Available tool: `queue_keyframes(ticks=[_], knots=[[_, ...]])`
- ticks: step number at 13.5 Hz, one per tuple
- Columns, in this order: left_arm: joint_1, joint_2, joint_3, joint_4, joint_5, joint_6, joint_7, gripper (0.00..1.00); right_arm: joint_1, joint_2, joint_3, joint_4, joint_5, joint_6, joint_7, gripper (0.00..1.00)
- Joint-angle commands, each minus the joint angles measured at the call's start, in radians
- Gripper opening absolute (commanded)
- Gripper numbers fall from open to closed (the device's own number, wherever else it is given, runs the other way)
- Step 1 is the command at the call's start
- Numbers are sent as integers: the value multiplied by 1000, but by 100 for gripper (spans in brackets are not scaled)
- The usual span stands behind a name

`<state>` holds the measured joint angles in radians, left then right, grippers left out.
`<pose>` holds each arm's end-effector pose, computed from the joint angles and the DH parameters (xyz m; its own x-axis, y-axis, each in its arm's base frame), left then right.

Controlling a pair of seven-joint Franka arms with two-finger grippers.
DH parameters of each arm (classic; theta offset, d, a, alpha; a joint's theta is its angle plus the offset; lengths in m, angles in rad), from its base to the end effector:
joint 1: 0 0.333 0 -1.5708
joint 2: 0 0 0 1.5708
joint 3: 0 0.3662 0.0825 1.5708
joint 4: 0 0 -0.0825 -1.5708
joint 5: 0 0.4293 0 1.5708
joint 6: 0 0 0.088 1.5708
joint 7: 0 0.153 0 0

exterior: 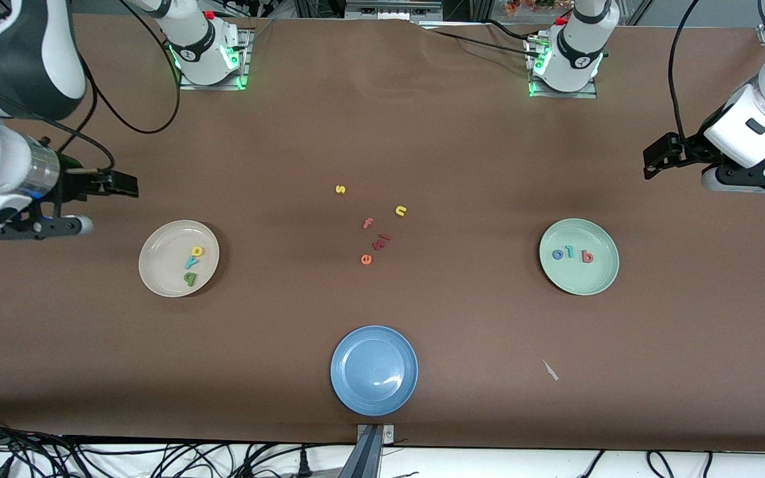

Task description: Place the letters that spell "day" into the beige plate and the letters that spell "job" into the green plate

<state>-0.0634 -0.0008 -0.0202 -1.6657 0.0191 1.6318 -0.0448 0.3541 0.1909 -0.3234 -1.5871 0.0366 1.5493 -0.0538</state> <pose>0.5984 -0.0473 0.5853 0.9987 -0.0399 -0.0322 -0.0406 -0.9990 -0.0205 0.6360 0.0392 0.5060 0.9729 0.0767 -0.2179 0.0814 -0.9966 0.0127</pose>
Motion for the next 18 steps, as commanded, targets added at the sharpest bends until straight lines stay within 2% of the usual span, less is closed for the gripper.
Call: queue_keyframes(ticks=[1, 6, 10, 18], knots=[[-3, 16, 2, 34, 16, -23, 25, 100, -59, -117, 66, -111, -52, 32, 17, 100], [-3, 16, 2, 34, 16, -23, 25, 100, -95, -159, 79, -109, -60, -12, 14, 100], [-3, 16, 2, 34, 16, -23, 25, 100, -142, -159, 79, -80, -53, -43, 8, 100], [-3, 16, 2, 34, 16, -23, 25, 100, -136, -125, 79, -45, -49, -46, 11, 100]])
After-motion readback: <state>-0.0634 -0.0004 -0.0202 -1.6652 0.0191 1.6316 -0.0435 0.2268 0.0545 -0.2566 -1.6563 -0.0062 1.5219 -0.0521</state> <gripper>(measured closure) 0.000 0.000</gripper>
